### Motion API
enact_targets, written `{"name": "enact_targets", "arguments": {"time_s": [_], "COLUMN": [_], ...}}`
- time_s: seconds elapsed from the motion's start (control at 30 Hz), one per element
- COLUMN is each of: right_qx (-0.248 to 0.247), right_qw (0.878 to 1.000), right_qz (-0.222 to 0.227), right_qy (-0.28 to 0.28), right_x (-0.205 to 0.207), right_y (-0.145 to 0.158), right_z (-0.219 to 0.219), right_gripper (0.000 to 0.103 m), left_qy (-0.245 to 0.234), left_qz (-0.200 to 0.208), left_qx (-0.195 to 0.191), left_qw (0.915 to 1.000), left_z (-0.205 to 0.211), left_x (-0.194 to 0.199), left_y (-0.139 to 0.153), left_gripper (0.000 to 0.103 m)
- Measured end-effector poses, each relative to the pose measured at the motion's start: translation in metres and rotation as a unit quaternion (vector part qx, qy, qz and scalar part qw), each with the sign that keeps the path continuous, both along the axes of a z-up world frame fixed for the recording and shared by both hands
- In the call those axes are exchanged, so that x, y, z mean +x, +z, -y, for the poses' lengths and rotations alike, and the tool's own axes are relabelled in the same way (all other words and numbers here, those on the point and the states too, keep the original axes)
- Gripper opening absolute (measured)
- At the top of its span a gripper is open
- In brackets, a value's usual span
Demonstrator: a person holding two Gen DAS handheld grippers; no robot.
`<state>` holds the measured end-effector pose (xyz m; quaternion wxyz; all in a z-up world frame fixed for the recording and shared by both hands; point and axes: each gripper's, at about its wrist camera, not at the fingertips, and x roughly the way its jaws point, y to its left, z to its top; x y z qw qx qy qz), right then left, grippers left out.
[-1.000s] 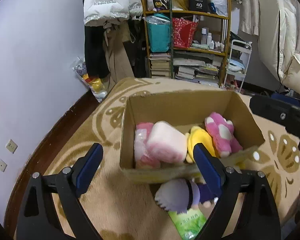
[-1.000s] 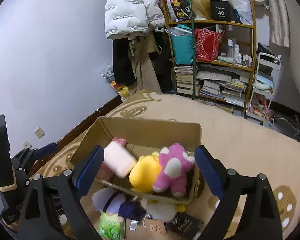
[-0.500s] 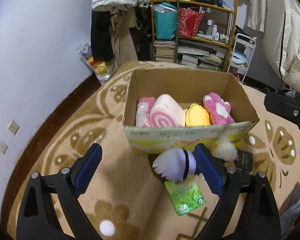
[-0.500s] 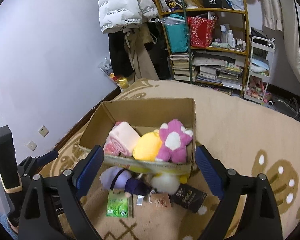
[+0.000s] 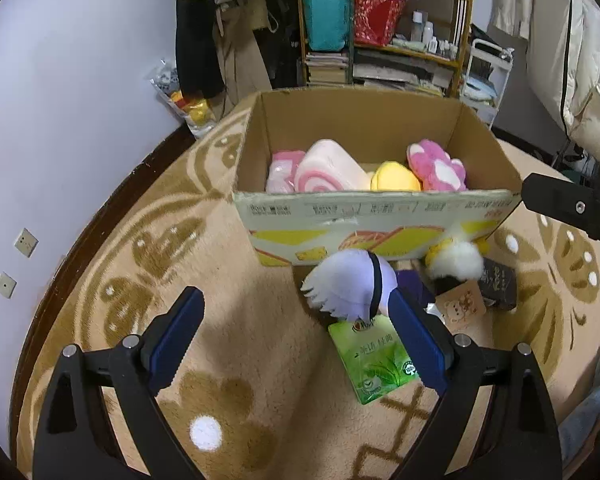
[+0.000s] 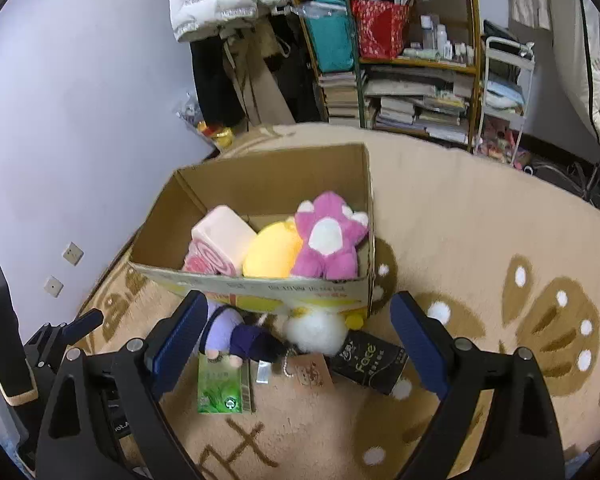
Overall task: Organize soft objects
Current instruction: 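Move both open grippers toward the white-haired doll and green tissue pack, then lower the left gripper onto the green tissue pack while the right lowers onto the white pompom chick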
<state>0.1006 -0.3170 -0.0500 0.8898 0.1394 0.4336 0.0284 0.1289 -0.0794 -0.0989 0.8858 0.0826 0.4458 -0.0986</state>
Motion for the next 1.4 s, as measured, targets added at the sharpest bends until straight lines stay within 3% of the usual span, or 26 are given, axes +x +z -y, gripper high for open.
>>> {"name": "enact_targets", "arguments": {"time_s": [0.27, 0.63, 1.4], "right_qx": [0.001, 0.001, 0.004], "right_qw": [0.999, 0.998, 0.995], "right_qz": [-0.033, -0.061, -0.097], "right_qy": [-0.004, -0.009, -0.007], "right_x": [0.008, 0.014, 0.031], "right_y": [-0.021, -0.041, -0.071], "right_z": [-0.002, -0.006, -0.013], "right_gripper": [0.097, 0.097, 0.097], "left_qy": [-0.01, -0.013, -0.023], "left_qz": [-0.017, -0.05, -0.095], "left_qx": [0.026, 0.006, 0.021], "left_qw": [0.9995, 0.9987, 0.995], "left_z": [0.007, 0.011, 0.022], "left_x": [0.003, 0.009, 0.023], "left_y": [-0.015, -0.027, -0.058], "left_gripper": [0.092, 0.092, 0.092]}}
